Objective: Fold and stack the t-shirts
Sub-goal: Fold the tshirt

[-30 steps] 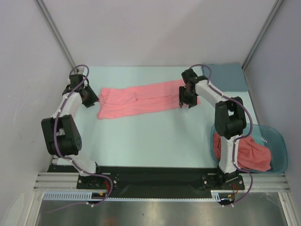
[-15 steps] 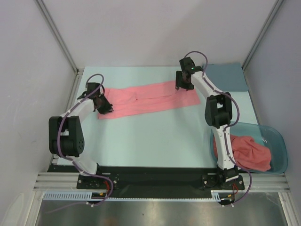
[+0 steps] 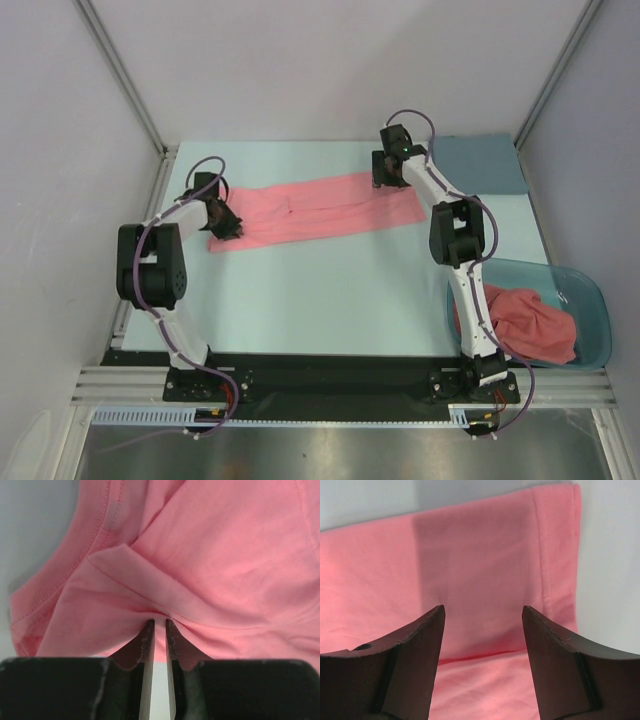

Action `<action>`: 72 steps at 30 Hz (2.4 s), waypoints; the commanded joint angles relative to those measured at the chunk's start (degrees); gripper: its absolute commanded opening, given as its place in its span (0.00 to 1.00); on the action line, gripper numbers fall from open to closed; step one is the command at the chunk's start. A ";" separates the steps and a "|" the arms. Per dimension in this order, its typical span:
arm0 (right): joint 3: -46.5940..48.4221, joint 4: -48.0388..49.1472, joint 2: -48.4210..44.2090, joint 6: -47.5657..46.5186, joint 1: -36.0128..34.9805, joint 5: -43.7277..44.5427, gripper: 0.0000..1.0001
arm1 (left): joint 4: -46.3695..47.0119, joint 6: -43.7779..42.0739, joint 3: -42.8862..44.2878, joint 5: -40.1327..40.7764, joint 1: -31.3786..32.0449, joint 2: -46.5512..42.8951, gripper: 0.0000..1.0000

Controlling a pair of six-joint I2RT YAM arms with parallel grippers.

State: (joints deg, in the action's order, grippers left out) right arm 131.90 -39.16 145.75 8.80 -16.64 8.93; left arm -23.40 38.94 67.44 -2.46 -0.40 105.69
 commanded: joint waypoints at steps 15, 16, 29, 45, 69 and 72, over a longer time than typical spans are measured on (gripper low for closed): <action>-19.73 -7.69 -7.93 4.03 -1.02 3.12 0.65 | -12.02 -7.55 14.47 3.87 -0.74 10.15 0.22; -22.97 -8.39 -8.81 5.08 -1.11 2.76 0.65 | -12.28 -8.26 15.26 4.04 -0.65 10.59 0.22; -53.46 -8.74 -29.29 17.46 -11.91 -7.42 0.64 | -21.16 -25.49 35.47 -7.38 -1.88 25.26 0.30; -61.15 -11.20 -47.83 18.28 -21.16 -9.37 0.66 | -22.23 -27.26 34.63 -3.25 -1.80 13.51 0.41; -55.43 -4.26 -39.41 5.09 -15.17 -14.38 0.30 | -17.83 0.26 24.17 14.40 13.41 7.44 0.26; -56.40 -3.82 -38.70 5.53 -15.87 -12.71 0.32 | -15.37 0.88 22.12 15.47 14.38 5.75 0.33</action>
State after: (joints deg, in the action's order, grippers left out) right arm 75.64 -44.62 106.43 14.92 -31.57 -4.36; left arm -40.97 36.69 90.61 7.97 12.29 116.01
